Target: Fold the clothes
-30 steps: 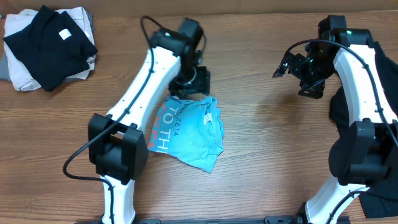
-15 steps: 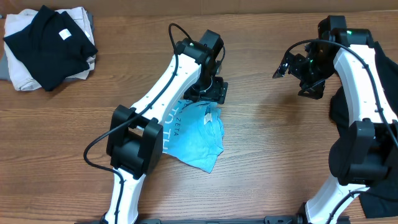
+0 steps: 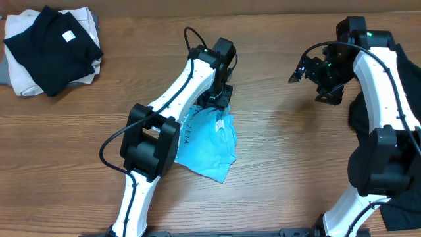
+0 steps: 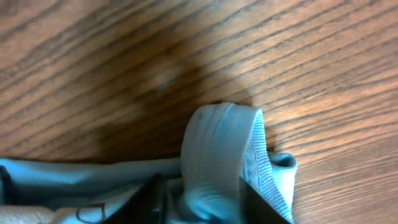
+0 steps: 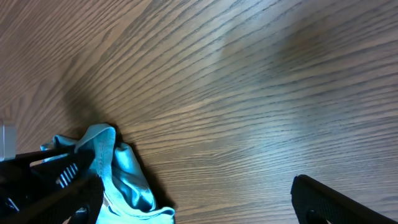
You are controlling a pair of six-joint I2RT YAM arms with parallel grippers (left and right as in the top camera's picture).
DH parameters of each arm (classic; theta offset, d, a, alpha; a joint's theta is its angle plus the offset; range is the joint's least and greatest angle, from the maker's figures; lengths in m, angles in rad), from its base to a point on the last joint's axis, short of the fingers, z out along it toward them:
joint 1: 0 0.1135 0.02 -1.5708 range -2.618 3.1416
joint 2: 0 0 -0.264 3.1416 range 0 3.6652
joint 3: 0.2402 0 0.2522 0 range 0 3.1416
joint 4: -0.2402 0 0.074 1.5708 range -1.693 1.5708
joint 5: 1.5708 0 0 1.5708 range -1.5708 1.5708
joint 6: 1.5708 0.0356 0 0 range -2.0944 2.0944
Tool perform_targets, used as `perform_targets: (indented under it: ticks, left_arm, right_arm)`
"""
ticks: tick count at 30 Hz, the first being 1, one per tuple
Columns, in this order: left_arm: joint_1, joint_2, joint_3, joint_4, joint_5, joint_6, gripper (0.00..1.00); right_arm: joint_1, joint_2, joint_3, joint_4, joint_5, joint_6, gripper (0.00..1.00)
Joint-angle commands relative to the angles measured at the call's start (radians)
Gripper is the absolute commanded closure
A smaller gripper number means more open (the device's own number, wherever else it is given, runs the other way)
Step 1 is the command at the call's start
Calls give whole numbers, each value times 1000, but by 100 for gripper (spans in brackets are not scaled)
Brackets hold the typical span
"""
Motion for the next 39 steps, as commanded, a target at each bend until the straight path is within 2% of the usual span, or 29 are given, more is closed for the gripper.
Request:
perform_targets:
  ticks: [1, 2, 3, 16, 22, 25, 32, 35, 39]
  left_arm:
    - [-14, 6, -3, 8, -19, 15, 84]
    - [-16, 6, -3, 8, -18, 15, 94]
    - [-18, 6, -3, 8, -18, 15, 96]
    - [-74, 4, 87, 4, 42, -40, 96]
    - [-89, 13, 77, 43, 40, -63, 83]
    - [-98, 24, 69, 63, 43, -104, 82]
    - [-131, 54, 68, 103, 110, -109, 78]
    - [-153, 74, 68, 114, 119, -113, 63]
    - [-185, 111, 68, 129, 127, -113, 56]
  right_arm:
    - [-1, -21, -5, 4, 0, -7, 0]
    - [-1, -21, -5, 5, 0, -7, 0]
    - [-1, -21, -5, 6, 0, -7, 0]
    - [-1, -21, -5, 15, 0, -7, 0]
    - [-1, -21, -5, 15, 0, -7, 0]
    - [-1, -21, -5, 14, 0, -7, 0]
    - [-1, -21, -5, 10, 0, -7, 0]
    - [-1, -21, -5, 5, 0, -7, 0]
    - [-1, -21, -5, -1, 0, -7, 0]
